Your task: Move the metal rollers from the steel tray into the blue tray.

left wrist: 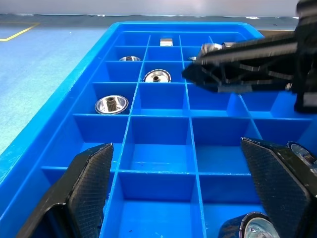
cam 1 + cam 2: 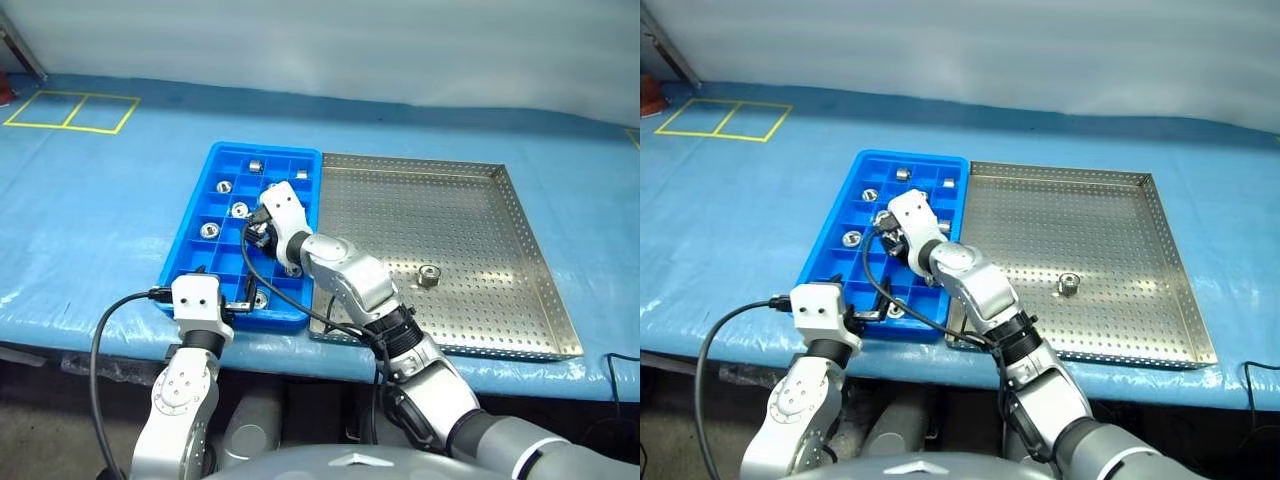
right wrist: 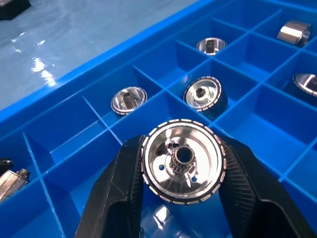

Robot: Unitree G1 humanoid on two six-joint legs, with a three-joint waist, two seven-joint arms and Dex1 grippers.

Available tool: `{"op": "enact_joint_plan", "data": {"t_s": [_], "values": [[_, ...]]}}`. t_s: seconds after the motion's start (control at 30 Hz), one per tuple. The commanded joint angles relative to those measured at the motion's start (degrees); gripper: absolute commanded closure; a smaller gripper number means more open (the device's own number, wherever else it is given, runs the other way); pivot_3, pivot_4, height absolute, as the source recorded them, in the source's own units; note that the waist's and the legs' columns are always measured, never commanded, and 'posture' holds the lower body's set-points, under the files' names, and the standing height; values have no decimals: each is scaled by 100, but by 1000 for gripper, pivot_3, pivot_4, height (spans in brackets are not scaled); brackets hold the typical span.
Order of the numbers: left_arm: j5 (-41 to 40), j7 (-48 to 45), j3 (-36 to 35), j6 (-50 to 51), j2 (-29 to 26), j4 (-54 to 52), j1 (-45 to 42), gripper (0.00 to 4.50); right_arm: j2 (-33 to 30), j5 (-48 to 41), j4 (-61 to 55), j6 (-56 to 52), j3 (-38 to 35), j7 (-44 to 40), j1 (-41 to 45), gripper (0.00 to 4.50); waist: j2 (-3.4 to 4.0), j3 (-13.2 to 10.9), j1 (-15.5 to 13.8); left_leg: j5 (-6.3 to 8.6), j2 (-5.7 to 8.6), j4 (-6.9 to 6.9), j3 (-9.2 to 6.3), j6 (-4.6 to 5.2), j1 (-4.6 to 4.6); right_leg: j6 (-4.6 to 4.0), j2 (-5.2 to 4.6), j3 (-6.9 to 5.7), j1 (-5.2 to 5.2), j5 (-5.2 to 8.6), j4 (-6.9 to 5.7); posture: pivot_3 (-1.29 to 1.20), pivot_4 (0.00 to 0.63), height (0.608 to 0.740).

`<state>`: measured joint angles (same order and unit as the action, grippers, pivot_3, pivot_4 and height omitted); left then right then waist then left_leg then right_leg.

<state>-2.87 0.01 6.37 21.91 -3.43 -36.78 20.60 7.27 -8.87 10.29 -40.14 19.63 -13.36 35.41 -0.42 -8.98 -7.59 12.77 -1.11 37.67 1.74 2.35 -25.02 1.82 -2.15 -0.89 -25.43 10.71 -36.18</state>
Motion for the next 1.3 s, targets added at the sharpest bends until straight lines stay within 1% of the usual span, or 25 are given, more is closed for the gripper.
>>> {"op": "enact_joint_plan", "data": {"t_s": [0.03,0.13,0.17,0.2,0.23,0.37,0.5,0.6,0.73,0.83,0.93,1.07,1.23,1.3], "values": [[-29,-89,76,-155,14,-170,-93,0,37,52,-38,117,-306,137,-4,1788,0,0,-11,0,0,0,0,0,-2,0,0,0,-1,0,0,338,150,740],[-66,-159,85,-147,8,-112,-163,0,-8,44,-222,48,-426,138,-70,751,0,0,-6,0,0,2,0,0,-1,0,0,-1,-1,0,0,316,150,740],[-73,-192,100,-135,4,-76,-214,0,-20,29,-335,9,-511,180,-102,471,0,0,3,0,-1,3,1,0,-1,0,1,-1,-1,0,0,301,150,740],[-82,-240,124,-123,-5,-32,-281,0,-60,34,-519,-42,-613,253,-147,83,0,0,14,0,-1,2,2,0,-1,0,0,0,0,0,0,282,150,740],[-92,-275,143,-114,-13,3,-337,0,-89,30,-696,-91,-704,311,-195,35,0,0,12,0,-1,2,2,0,-2,0,1,0,-1,0,0,268,150,740],[-160,-431,202,-25,-30,137,-573,0,-207,68,-1651,-357,-1169,729,-480,35,0,0,53,0,1,4,1,0,-6,1,0,0,0,-1,1,221,150,740],[-244,-614,257,35,-80,253,-758,0,-418,429,-2486,-514,-1716,1451,-905,35,-1,2,143,0,3,4,1,0,-7,2,-1,0,1,-1,2,166,150,740],[-295,-774,334,80,-166,332,-890,0,-494,412,-3024,-849,-2047,1634,-1207,35,-1,2,245,0,3,6,3,1,-7,2,0,2,1,-1,2,133,150,740],[-348,-1012,486,140,-264,460,-1105,0,-667,486,-3586,-1260,-2162,1713,-1632,35,1,3,459,-1,0,6,9,1,2,1,2,8,3,-2,-7,87,150,740],[-373,-1145,576,167,-310,534,-1233,0,-522,556,-3805,-1852,-2367,2018,-1885,35,1,3,584,-1,-3,8,14,1,10,0,4,14,6,-1,-17,61,150,740],[-396,-1238,645,217,-337,574,-1329,0,-390,561,-3899,-2156,-2498,2116,-2185,35,1,3,652,-1,-4,18,17,1,19,-4,4,17,6,2,-39,51,150,740],[-429,-1307,670,289,-374,593,-1391,0,-310,574,-3879,-2221,-2483,2138,-2514,35,1,3,702,-1,-6,28,22,1,27,-7,3,23,5,5,-59,36,150,740],[-437,-1329,668,329,-392,593,-1428,0,-235,518,-3773,-2203,-2494,2094,-2705,35,1,3,753,-1,-7,33,24,1,31,-8,2,24,6,5,-62,42,150,740],[-431,-1328,669,346,-395,589,-1434,0,-248,552,-3673,-2126,-2425,2096,-2752,424,0,3,762,-1,-6,32,24,1,30,-8,1,24,6,5,-62,50,150,740]]}}
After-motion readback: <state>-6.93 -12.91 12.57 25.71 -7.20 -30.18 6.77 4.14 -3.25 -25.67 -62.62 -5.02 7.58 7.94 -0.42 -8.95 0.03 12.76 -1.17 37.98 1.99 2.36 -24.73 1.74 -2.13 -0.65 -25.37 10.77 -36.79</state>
